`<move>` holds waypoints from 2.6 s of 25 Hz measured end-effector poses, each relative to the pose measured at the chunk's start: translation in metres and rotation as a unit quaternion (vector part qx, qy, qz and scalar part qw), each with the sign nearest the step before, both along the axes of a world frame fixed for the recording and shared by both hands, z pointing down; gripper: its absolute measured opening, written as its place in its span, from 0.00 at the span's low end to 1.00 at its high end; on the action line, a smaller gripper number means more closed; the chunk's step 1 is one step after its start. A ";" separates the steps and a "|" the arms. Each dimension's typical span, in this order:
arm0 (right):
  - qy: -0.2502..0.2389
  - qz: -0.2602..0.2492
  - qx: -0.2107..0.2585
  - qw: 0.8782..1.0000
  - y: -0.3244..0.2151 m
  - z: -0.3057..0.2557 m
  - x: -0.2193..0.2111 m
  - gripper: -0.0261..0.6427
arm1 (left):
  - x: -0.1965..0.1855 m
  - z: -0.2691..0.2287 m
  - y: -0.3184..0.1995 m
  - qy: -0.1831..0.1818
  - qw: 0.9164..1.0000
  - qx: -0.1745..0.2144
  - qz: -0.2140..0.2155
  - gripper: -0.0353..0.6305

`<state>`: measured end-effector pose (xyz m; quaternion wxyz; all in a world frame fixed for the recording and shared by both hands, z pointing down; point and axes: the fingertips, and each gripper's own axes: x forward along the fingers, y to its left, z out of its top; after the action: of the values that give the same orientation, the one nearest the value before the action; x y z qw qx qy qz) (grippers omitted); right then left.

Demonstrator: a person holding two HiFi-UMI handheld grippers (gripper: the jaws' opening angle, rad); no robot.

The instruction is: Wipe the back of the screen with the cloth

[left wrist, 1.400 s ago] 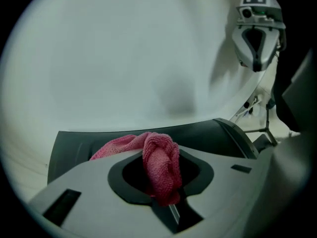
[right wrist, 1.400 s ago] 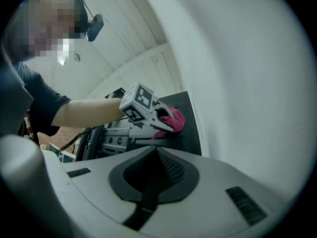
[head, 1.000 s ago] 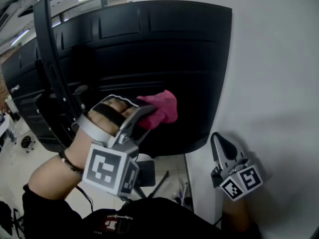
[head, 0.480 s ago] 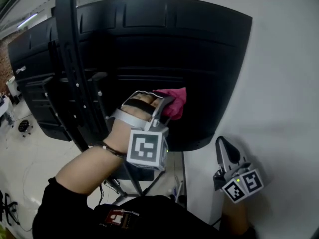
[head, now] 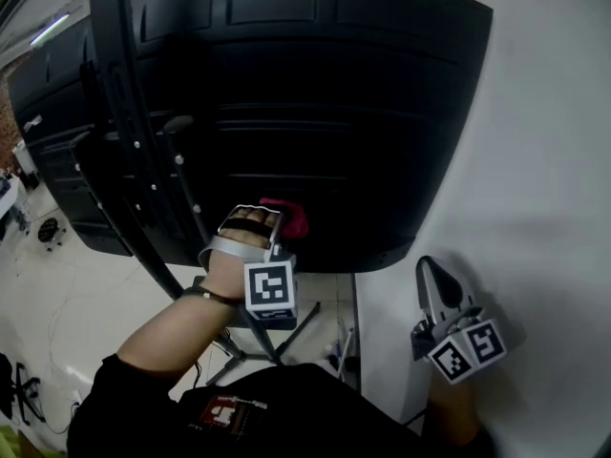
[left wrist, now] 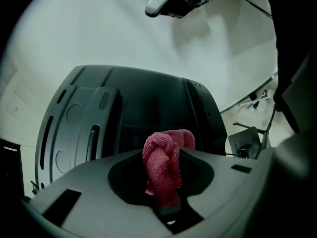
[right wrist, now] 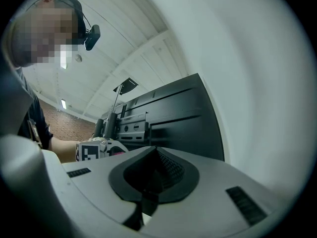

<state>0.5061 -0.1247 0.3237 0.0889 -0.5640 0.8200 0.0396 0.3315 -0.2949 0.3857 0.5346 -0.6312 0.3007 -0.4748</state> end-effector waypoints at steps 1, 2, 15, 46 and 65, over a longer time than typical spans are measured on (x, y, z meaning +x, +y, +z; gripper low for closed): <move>-0.001 -0.001 -0.002 1.000 -0.001 0.003 0.000 0.04 | 0.008 0.002 -0.008 -0.002 1.000 0.001 -0.001 0.20; -0.003 -0.002 -0.005 1.000 -0.002 0.005 0.000 0.04 | 0.019 0.004 -0.015 -0.004 1.000 -0.001 0.001 0.20; -0.014 0.051 -0.071 0.996 0.023 0.053 0.027 0.04 | 0.253 0.116 0.000 -0.126 0.977 -0.057 0.160 0.20; 0.009 -0.158 -0.108 0.982 -0.067 0.072 -0.381 0.04 | -0.423 0.047 0.082 0.659 0.587 -0.465 0.070 0.20; -0.001 -0.156 -0.100 0.983 -0.070 0.063 -0.314 0.04 | -0.355 0.035 0.083 0.669 0.575 -0.463 0.088 0.20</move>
<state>0.1923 -0.1952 0.3871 0.0385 -0.4356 0.8975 -0.0575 -0.0231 -0.2120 0.4210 -0.1442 -0.9544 0.2550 0.0571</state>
